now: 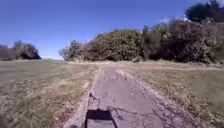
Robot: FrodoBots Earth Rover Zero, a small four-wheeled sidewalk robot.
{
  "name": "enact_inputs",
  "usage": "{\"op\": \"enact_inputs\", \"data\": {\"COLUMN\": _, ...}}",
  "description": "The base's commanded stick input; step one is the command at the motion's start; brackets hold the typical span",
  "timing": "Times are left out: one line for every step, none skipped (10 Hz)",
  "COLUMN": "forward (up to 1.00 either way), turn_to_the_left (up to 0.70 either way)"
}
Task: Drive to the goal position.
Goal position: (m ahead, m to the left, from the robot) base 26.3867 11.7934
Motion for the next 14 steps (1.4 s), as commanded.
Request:
{"op": "enact_inputs", "data": {"forward": 0.70, "turn_to_the_left": 0.00}}
{"op": "enact_inputs", "data": {"forward": 0.70, "turn_to_the_left": 0.00}}
{"op": "enact_inputs", "data": {"forward": 0.70, "turn_to_the_left": 0.00}}
{"op": "enact_inputs", "data": {"forward": 0.70, "turn_to_the_left": 0.00}}
{"op": "enact_inputs", "data": {"forward": 0.70, "turn_to_the_left": 0.00}}
{"op": "enact_inputs", "data": {"forward": 0.70, "turn_to_the_left": 0.00}}
{"op": "enact_inputs", "data": {"forward": 0.70, "turn_to_the_left": 0.00}}
{"op": "enact_inputs", "data": {"forward": 0.70, "turn_to_the_left": 0.00}}
{"op": "enact_inputs", "data": {"forward": 0.70, "turn_to_the_left": 0.00}}
{"op": "enact_inputs", "data": {"forward": 0.70, "turn_to_the_left": 0.00}}
{"op": "enact_inputs", "data": {"forward": 0.70, "turn_to_the_left": 0.00}}
{"op": "enact_inputs", "data": {"forward": 0.70, "turn_to_the_left": 0.00}}
{"op": "enact_inputs", "data": {"forward": 0.70, "turn_to_the_left": 0.00}}
{"op": "enact_inputs", "data": {"forward": 0.70, "turn_to_the_left": 0.00}}
